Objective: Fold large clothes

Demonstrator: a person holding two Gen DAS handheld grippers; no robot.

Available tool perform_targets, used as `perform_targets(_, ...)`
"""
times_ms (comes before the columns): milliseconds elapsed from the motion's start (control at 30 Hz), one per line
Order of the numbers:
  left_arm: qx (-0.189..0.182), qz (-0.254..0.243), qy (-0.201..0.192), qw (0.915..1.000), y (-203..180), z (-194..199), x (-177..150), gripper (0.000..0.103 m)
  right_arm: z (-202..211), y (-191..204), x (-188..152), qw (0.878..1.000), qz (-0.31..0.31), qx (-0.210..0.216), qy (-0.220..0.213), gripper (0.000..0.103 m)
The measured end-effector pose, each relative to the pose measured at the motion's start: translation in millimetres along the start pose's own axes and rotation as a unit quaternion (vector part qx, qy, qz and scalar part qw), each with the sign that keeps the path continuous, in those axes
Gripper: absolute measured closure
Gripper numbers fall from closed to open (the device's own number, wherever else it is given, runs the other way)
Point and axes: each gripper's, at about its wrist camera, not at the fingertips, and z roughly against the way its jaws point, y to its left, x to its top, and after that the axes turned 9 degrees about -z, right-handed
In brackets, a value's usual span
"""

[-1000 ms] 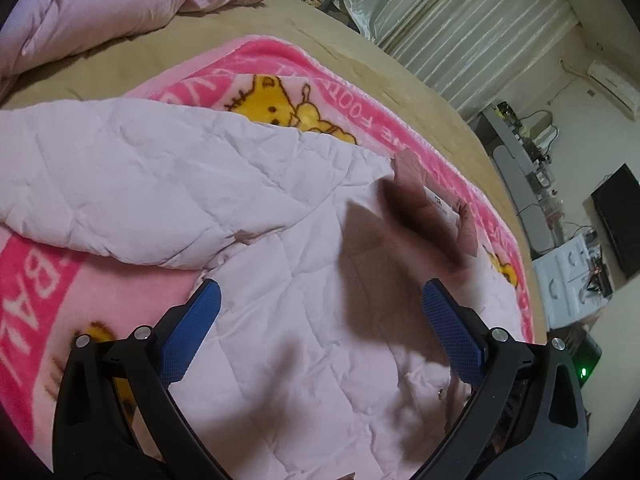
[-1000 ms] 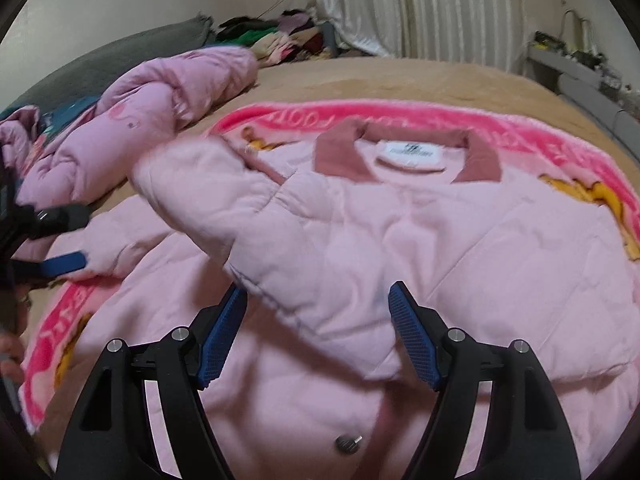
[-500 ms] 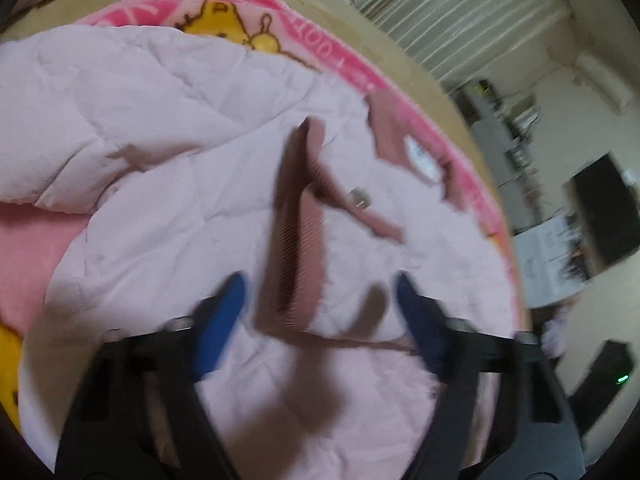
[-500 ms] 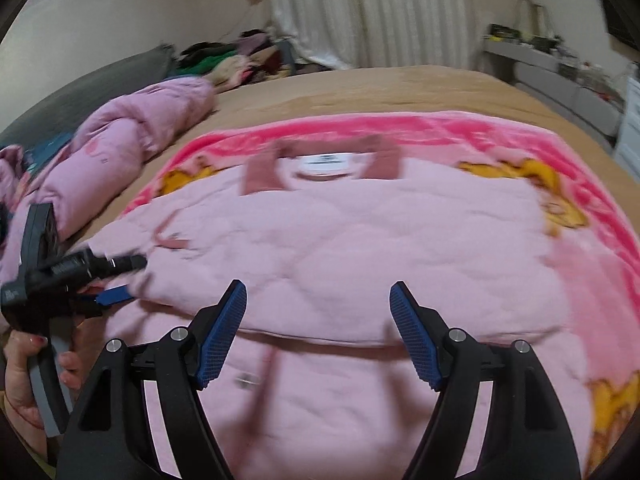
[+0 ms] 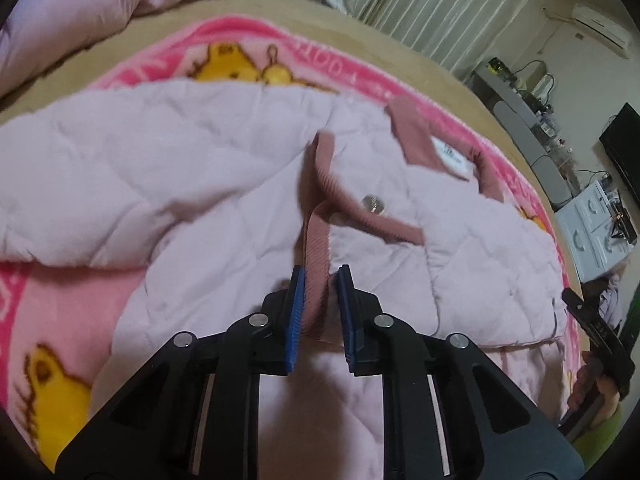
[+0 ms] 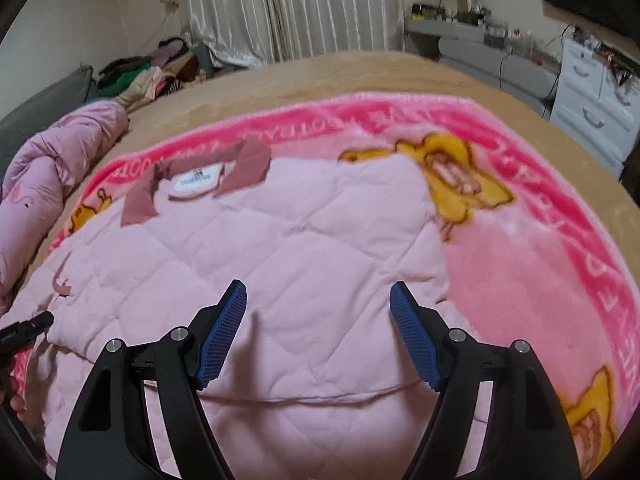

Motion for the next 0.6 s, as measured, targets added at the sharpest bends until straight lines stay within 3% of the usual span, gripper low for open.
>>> perform_targets(100,0.000,-0.004,0.005,1.0000,3,0,-2,0.093,-17,0,-8,0.999,0.008,-0.017,0.025,0.029)
perform_targets(300,0.003,-0.011,0.010,0.9999,-1,-2,-4,0.093,-22,6,-16,0.999,0.018,-0.037,0.025,0.026)
perform_targets(467,0.009,-0.022,0.013,0.9996,-7,0,-2,0.091,6,7,-23,1.000,-0.005,0.004,0.008,0.012)
perform_targets(600,0.005,-0.025,0.020,0.9995,-10,6,-4,0.074,24,11,-29,1.000,-0.008,0.021,0.001,0.006)
